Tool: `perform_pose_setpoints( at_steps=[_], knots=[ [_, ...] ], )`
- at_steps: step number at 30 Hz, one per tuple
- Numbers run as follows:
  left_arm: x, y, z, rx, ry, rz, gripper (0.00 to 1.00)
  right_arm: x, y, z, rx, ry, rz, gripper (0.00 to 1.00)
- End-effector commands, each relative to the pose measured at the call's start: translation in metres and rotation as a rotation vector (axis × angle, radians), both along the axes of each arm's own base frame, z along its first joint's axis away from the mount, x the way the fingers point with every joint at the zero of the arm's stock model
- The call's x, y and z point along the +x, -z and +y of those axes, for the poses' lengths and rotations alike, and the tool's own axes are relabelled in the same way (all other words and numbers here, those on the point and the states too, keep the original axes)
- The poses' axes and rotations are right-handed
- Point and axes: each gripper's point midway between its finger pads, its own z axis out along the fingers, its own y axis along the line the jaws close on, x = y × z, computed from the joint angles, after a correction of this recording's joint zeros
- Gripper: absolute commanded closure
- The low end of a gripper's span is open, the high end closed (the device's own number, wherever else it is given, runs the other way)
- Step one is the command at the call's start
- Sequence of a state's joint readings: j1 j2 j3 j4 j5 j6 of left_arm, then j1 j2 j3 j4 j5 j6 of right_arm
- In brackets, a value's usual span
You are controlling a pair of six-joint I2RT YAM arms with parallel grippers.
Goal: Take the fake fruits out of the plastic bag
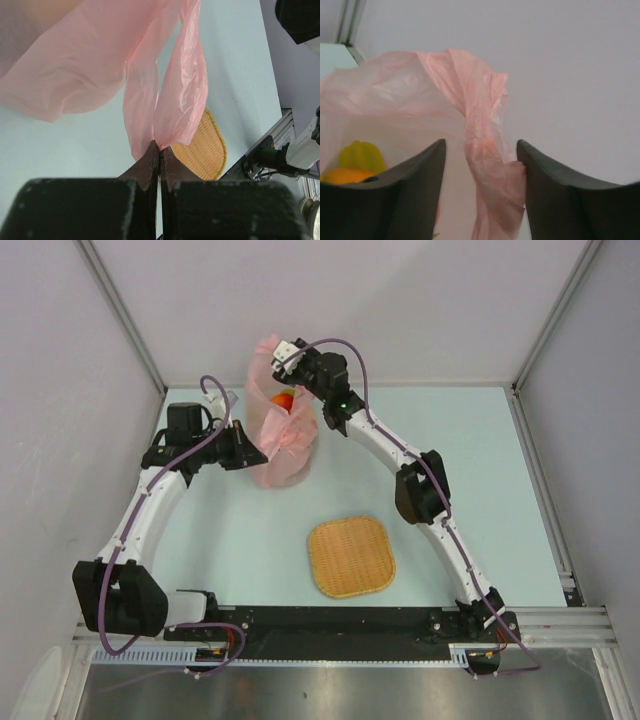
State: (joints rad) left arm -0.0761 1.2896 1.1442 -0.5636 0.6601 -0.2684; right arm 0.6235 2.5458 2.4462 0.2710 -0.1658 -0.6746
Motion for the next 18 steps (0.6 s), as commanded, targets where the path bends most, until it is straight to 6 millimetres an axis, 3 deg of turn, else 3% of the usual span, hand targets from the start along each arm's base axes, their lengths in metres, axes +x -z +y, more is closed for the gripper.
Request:
perform_pose_setpoints(
  at_steps=[1,3,4,5,6,7,8,9,10,11,12,13,14,15,16,17,18],
  knots=[
    [0.006,-0.021,0.001,0.013,0.018,-0.085,1.00,0.011,-0.047,-0.025,0.066,0.068,-0.132,0.49],
    [0.024,-0.028,0.003,0.027,0.012,-0.102,1.00,0.013,-0.067,-0.040,0.119,0.086,-0.138,0.68],
    [0.033,-0.030,0.002,0.029,0.011,-0.105,1.00,0.016,-0.078,-0.051,0.158,0.114,-0.158,1.00],
    [0.048,-0.054,0.001,0.025,0.008,-0.160,1.00,0.016,-0.089,-0.060,0.188,0.129,-0.175,1.00],
    [0.067,-0.045,0.000,0.029,0.005,-0.130,1.00,0.018,-0.109,-0.077,0.228,0.154,-0.212,1.00],
    [0.080,-0.052,-0.002,0.027,0.002,-0.145,1.00,0.021,-0.116,-0.088,0.247,0.179,-0.228,1.00],
    [0.101,-0.090,-0.004,0.014,-0.004,-0.239,1.00,0.021,-0.126,-0.097,0.252,0.191,-0.251,1.00],
    [0.118,-0.099,-0.007,0.006,-0.003,-0.266,1.00,0.023,-0.135,-0.108,0.241,0.213,-0.281,1.00],
    [0.144,-0.089,-0.011,0.004,0.000,-0.251,1.00,0.031,-0.141,-0.129,0.237,0.245,-0.304,1.00],
    [0.166,-0.138,-0.015,-0.010,-0.002,-0.386,1.00,0.034,-0.154,-0.145,0.248,0.275,-0.335,1.00],
    [0.181,-0.155,-0.020,-0.014,0.003,-0.444,1.00,0.039,-0.158,-0.160,0.252,0.306,-0.345,1.00],
    [0.208,-0.146,-0.026,-0.010,0.010,-0.459,1.00,0.049,-0.165,-0.192,0.260,0.367,-0.349,1.00],
    [0.212,-0.215,-0.029,-0.016,0.024,-0.673,1.00,0.052,-0.170,-0.208,0.272,0.396,-0.347,1.00],
    [0.207,-0.242,-0.043,-0.038,0.075,-0.772,1.00,0.055,-0.173,-0.225,0.283,0.440,-0.326,1.00],
    [0.200,-0.280,-0.048,-0.056,0.087,-0.895,1.00,0.051,-0.194,-0.259,0.340,0.506,-0.318,1.00],
    [0.196,-0.311,-0.051,-0.085,0.082,-1.013,1.00,0.044,-0.206,-0.275,0.370,0.536,-0.304,1.00],
    [0.187,-0.327,-0.059,-0.100,0.091,-1.071,1.00,0.053,-0.176,-0.286,0.345,0.570,-0.212,1.00]
  ],
)
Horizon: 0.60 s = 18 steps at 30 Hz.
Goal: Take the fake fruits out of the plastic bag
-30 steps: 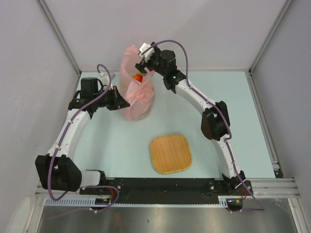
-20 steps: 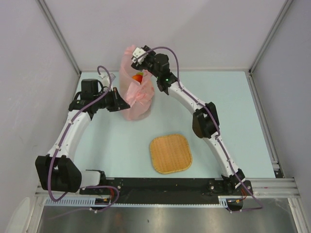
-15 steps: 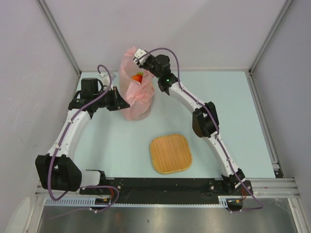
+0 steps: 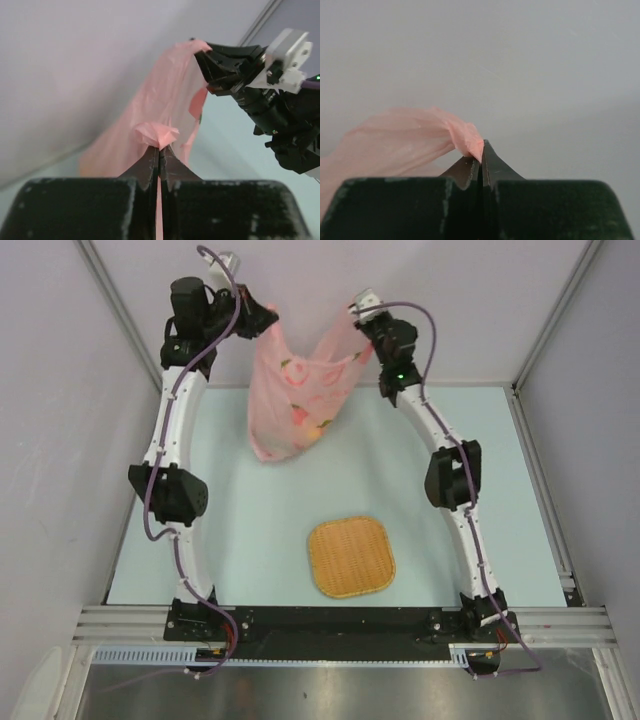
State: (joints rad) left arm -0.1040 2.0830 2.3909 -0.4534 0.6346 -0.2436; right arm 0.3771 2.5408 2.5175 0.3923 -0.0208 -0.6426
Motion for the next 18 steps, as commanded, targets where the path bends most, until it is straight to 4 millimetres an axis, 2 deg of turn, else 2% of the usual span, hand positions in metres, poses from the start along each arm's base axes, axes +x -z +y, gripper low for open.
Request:
perform_pose_setpoints(
  at_steps=[1,2,3,4,5,6,7,8,9,10,11,12,13,14,16,17,18],
  knots=[
    [-0.053,-0.158,-0.034,-0.051,0.093,-0.535,1.00,-0.067,-0.151,-0.121,0.279,0.192,-0.121,1.00],
    [-0.063,-0.162,-0.039,-0.021,0.111,-0.559,1.00,-0.074,-0.150,-0.140,0.295,0.213,-0.093,1.00],
    [-0.073,-0.156,-0.051,-0.007,0.148,-0.543,1.00,-0.067,-0.083,-0.141,0.258,0.222,0.063,1.00],
    [-0.074,-0.123,-0.061,0.036,0.208,-0.469,1.00,-0.110,-0.123,-0.154,0.288,0.206,0.018,1.00],
    [-0.095,-0.108,-0.062,0.057,0.241,-0.385,1.00,-0.120,-0.098,-0.158,0.259,0.211,0.071,1.00],
    [-0.103,-0.081,-0.067,0.073,0.274,-0.305,1.00,-0.139,-0.090,-0.158,0.242,0.198,0.089,1.00],
    [-0.104,-0.009,-0.068,0.095,0.296,-0.108,1.00,-0.149,-0.016,-0.158,0.188,0.204,0.239,1.00],
    [-0.116,0.025,-0.066,0.095,0.302,-0.001,1.00,-0.183,-0.030,-0.163,0.202,0.187,0.236,1.00],
    [-0.139,0.034,-0.061,0.094,0.304,0.030,1.00,-0.197,0.007,-0.162,0.176,0.181,0.367,1.00],
    [-0.156,0.102,-0.058,0.105,0.316,0.195,1.00,-0.214,0.058,-0.163,0.171,0.191,0.505,1.00],
    [-0.167,0.122,-0.055,0.110,0.307,0.239,1.00,-0.235,0.067,-0.164,0.229,0.178,0.571,1.00],
    [-0.182,0.131,-0.053,0.111,0.310,0.262,1.00,-0.258,0.114,-0.161,0.202,0.170,0.750,1.00],
    [-0.196,0.167,-0.051,0.127,0.317,0.349,1.00,-0.272,0.136,-0.159,0.193,0.161,0.825,1.00],
    [-0.203,0.182,-0.050,0.140,0.311,0.395,1.00,-0.294,0.177,-0.156,0.170,0.147,0.931,1.00],
    [-0.211,0.208,-0.051,0.154,0.318,0.501,1.00,-0.315,0.194,-0.154,0.213,0.138,0.980,1.00],
    [-0.213,0.211,-0.054,0.142,0.329,0.529,1.00,-0.328,0.213,-0.156,0.230,0.152,1.032,1.00],
    [-0.213,0.212,-0.056,0.131,0.342,0.545,1.00,-0.332,0.215,-0.156,0.266,0.160,1.054,0.96]
  ],
)
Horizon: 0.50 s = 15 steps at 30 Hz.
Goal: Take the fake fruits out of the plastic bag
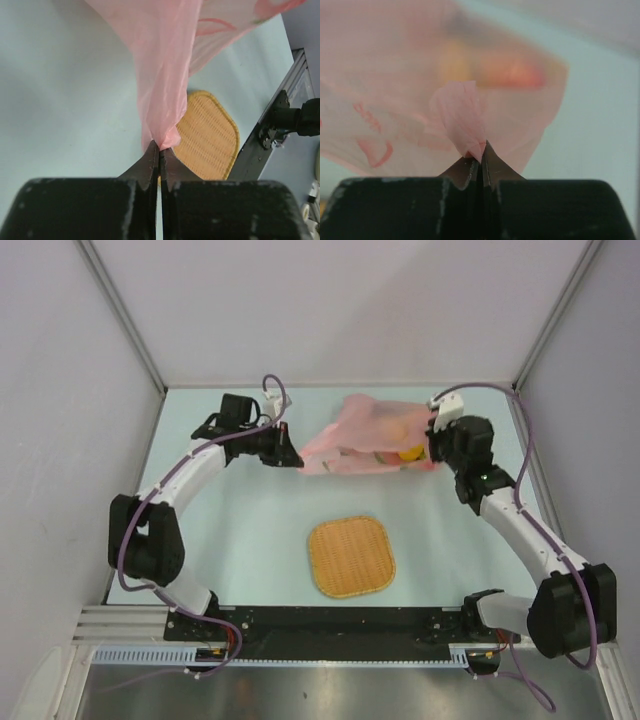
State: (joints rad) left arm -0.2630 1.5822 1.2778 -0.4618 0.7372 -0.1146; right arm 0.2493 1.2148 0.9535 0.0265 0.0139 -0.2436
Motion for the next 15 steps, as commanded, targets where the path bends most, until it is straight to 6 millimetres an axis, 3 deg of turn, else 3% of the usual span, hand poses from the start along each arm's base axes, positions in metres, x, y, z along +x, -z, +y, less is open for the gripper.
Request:
perform_pose_setpoints(
  at_steps=[1,3,5,6,8,10,12,15],
  knots=[
    [-0.004,0.001,-0.012,-0.030,0.045,0.059,1.00,-0.051,0.101,0.001,0.090,0.021,0.377,0.94],
    [-0.006,-0.005,-0.021,-0.068,0.086,0.079,1.00,-0.054,0.098,-0.003,0.072,0.019,0.375,0.89],
    [-0.001,-0.010,-0.027,-0.085,0.089,0.087,1.00,-0.058,0.095,-0.010,0.041,0.035,0.379,0.74],
    [0.000,-0.013,-0.029,-0.093,0.092,0.086,1.00,-0.055,0.080,-0.010,0.032,0.022,0.357,0.59],
    [0.005,-0.022,-0.035,-0.112,0.096,0.059,1.00,-0.061,0.061,-0.005,0.016,-0.039,0.348,0.52],
    [0.009,-0.033,-0.039,-0.129,0.096,0.035,1.00,-0.063,0.015,0.008,0.044,-0.122,0.266,0.33],
    [0.012,-0.039,-0.042,-0.147,0.089,0.038,1.00,-0.071,-0.015,0.026,0.080,-0.210,0.215,0.23],
    [0.013,-0.043,-0.049,-0.166,0.098,0.044,1.00,-0.077,-0.041,0.045,0.132,-0.254,0.168,0.12]
  ],
)
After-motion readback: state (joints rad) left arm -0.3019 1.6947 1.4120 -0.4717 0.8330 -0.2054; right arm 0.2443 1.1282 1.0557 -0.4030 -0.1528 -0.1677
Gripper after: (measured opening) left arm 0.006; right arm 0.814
